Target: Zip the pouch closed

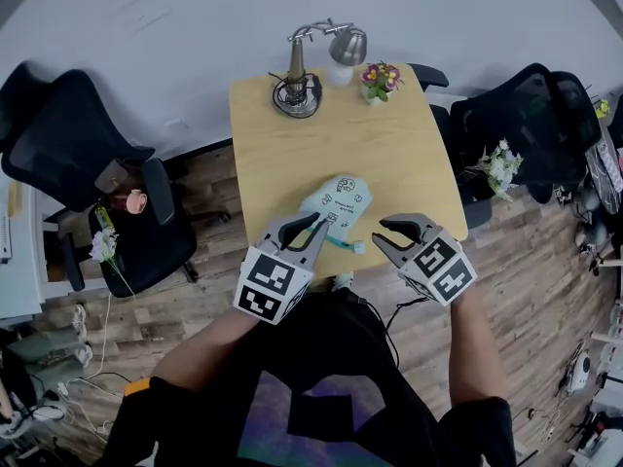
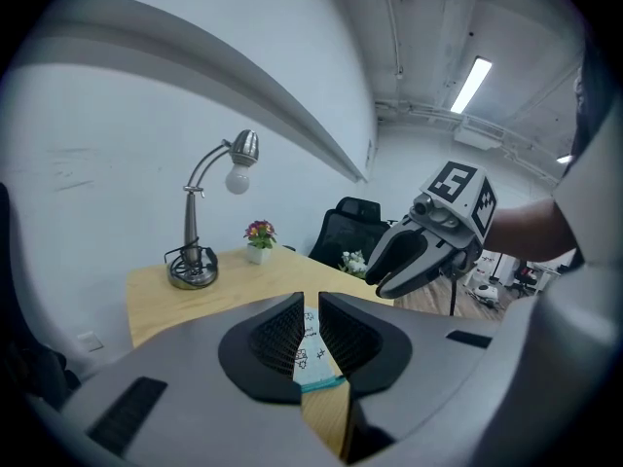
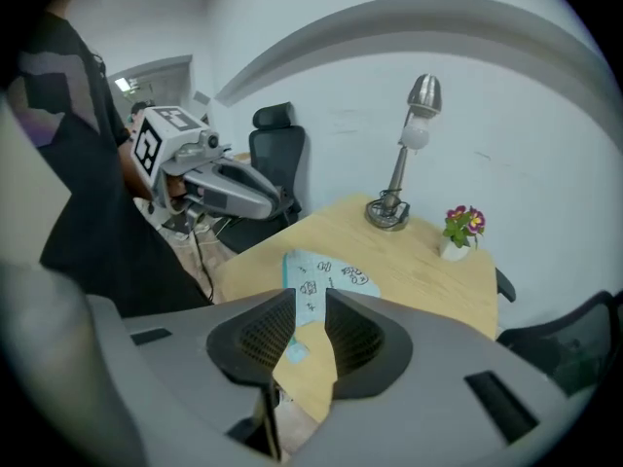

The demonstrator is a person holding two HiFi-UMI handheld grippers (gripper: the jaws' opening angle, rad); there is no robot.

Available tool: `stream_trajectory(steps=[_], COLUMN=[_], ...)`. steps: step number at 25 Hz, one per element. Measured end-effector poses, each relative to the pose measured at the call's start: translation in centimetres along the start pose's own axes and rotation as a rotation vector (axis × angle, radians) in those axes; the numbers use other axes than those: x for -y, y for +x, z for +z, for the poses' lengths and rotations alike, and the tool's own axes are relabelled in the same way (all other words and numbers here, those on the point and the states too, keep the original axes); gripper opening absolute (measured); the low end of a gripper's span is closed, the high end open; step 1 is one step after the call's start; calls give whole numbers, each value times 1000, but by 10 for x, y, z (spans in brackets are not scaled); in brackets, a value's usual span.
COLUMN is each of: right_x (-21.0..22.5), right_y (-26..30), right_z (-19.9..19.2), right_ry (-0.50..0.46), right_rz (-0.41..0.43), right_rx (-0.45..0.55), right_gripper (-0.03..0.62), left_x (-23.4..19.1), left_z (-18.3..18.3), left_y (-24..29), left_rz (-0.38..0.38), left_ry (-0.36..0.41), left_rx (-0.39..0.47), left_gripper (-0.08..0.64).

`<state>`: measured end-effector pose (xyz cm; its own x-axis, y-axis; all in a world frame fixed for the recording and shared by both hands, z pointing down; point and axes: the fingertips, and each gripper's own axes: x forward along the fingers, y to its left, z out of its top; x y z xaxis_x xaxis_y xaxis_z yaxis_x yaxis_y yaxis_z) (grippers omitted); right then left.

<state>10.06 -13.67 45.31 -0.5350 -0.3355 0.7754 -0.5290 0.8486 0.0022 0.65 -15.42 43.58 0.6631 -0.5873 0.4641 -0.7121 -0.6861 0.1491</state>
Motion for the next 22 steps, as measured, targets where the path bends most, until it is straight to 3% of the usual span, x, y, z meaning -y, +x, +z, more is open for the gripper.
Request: stream_trajectory(steps=[5, 12, 16, 22], right_x=[2, -19, -32, -39], right_y=[-7, -26, -37, -65], right_z=[31, 53, 55, 59], right_ry=[201, 379, 404, 368], right_rz=[-234, -405, -455, -502], right_rx=[164, 302, 348, 413], right_gripper=[77, 35, 28, 18], left_x=[2, 4, 14, 36], left_z=[8, 18, 21, 34], left_y=[-21, -50, -62, -65], left_rz=[44, 88, 97, 117], left_ry=[-15, -20, -23, -19], left_rx=[42, 99, 133, 160], left_gripper=[49, 49, 49, 49])
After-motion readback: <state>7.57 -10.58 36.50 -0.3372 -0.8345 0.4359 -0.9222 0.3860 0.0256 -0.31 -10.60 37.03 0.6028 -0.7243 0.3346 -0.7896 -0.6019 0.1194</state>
